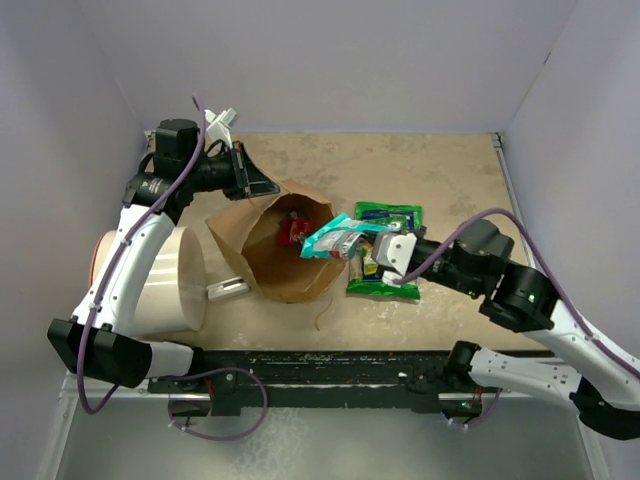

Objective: Take the snacks out of the paper bag
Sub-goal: Take out the snack from the paper bag, then place the snack at the center of the board.

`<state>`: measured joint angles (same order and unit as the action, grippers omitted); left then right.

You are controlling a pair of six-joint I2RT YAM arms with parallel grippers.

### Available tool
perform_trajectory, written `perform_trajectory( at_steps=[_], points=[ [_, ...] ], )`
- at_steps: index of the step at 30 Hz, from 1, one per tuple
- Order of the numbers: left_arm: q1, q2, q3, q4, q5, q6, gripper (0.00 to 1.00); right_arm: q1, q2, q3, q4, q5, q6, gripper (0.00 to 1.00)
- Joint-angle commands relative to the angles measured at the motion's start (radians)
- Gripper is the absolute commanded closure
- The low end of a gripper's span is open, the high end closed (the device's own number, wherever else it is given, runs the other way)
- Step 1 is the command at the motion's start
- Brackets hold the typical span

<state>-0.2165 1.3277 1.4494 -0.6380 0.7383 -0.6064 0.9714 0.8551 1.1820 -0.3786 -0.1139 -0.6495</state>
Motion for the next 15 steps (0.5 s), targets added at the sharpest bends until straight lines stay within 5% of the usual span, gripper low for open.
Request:
perform_trajectory(
  at_steps=[1,7,15],
  points=[
    [-0.001,0.004,0.037,0.013,-0.025,0.036,1.0,-0.01,-0.057,0.006,-0.016,0.225,-0.05,1.0],
    [0.0,0.013,0.068,-0.008,-0.072,0.058,1.0,-0.144,-0.082,-0.057,0.076,0.327,-0.013,1.0],
    [0.02,0.025,0.08,-0.019,-0.081,0.099,1.0,-0.418,0.053,-0.14,0.191,0.244,0.027,1.0]
  ],
)
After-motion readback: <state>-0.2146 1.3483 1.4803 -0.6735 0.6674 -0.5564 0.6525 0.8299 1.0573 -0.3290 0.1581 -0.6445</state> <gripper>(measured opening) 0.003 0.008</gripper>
